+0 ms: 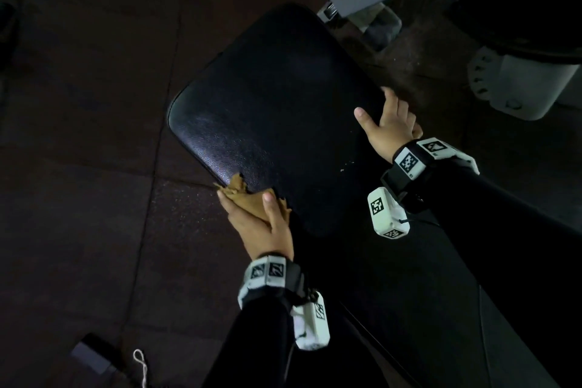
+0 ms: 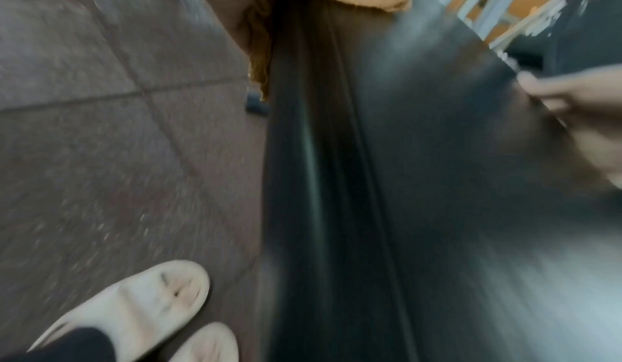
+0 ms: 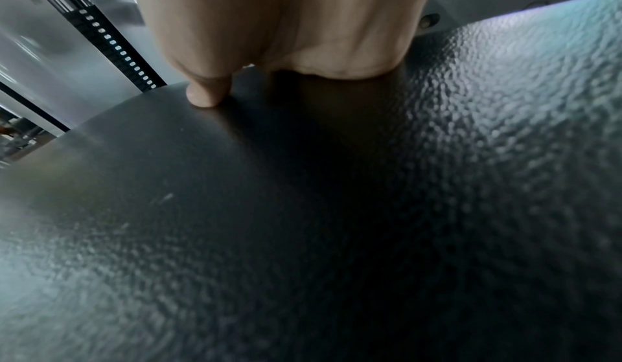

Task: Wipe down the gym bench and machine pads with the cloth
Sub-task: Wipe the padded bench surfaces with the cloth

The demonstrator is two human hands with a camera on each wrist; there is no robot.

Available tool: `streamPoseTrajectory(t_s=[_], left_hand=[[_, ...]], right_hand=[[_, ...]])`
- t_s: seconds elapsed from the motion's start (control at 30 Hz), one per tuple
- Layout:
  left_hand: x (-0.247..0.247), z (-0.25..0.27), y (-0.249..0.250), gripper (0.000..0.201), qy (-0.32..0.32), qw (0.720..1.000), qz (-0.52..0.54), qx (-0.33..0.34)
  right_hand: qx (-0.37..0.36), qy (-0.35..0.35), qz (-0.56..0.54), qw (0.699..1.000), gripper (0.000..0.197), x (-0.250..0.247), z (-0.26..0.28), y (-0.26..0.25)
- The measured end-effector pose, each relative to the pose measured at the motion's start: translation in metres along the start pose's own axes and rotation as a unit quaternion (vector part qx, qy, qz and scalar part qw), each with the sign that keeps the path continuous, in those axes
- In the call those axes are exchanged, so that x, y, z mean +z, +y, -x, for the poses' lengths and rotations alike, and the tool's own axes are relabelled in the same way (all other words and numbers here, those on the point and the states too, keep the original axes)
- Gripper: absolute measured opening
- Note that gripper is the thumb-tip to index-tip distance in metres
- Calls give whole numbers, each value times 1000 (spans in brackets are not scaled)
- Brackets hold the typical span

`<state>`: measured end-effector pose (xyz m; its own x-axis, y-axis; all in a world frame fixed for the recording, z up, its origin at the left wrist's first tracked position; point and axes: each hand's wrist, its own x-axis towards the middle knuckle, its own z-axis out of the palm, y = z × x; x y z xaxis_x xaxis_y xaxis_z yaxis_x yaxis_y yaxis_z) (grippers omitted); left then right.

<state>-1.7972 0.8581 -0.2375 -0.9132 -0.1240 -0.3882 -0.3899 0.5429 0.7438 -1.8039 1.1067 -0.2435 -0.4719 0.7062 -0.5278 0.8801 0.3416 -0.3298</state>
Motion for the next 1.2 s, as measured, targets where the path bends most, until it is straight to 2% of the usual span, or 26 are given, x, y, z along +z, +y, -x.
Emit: streamPoseTrajectory(t_s=[0.1,0.2,0.3,0.43,0.57,0.83,0.97,1.03,1.13,1.2], left_hand=[[0,15,-7,84,-34,999,-14,-6],[-2,-4,0,81,-22,1000,-19,-13],[-7,-46,16,76,-4,1000,-27,12],[-15,-118,50,73,25,994,-100,23],[-25,-163,71,67,1,982,-187,30],[-32,-163,67,62,-31,977,-205,50],[-23,-179,88,58,-17,960,-277,28],[-15,-189,104,56,-24,943,-332,26],[8,-197,135,55,-72,902,-415,90],[34,-199,156,55,-108,885,-432,139]], right_hand=[[3,-2,0,1000,75,0,-1,0],[8,-5,3,1000,75,0,-2,1],[8,0,4,1000,75,0,-2,0],[11,4,7,1000,75,2,-2,0],[14,3,6,1000,73,3,-1,-1],[23,-4,10,1000,72,-1,1,-2],[31,-31,7,999,73,-3,-2,-4],[35,-43,3,998,74,-4,-3,-4],[35,-37,2,999,74,-4,-3,-5],[39,-32,4,999,74,-4,-3,-7]])
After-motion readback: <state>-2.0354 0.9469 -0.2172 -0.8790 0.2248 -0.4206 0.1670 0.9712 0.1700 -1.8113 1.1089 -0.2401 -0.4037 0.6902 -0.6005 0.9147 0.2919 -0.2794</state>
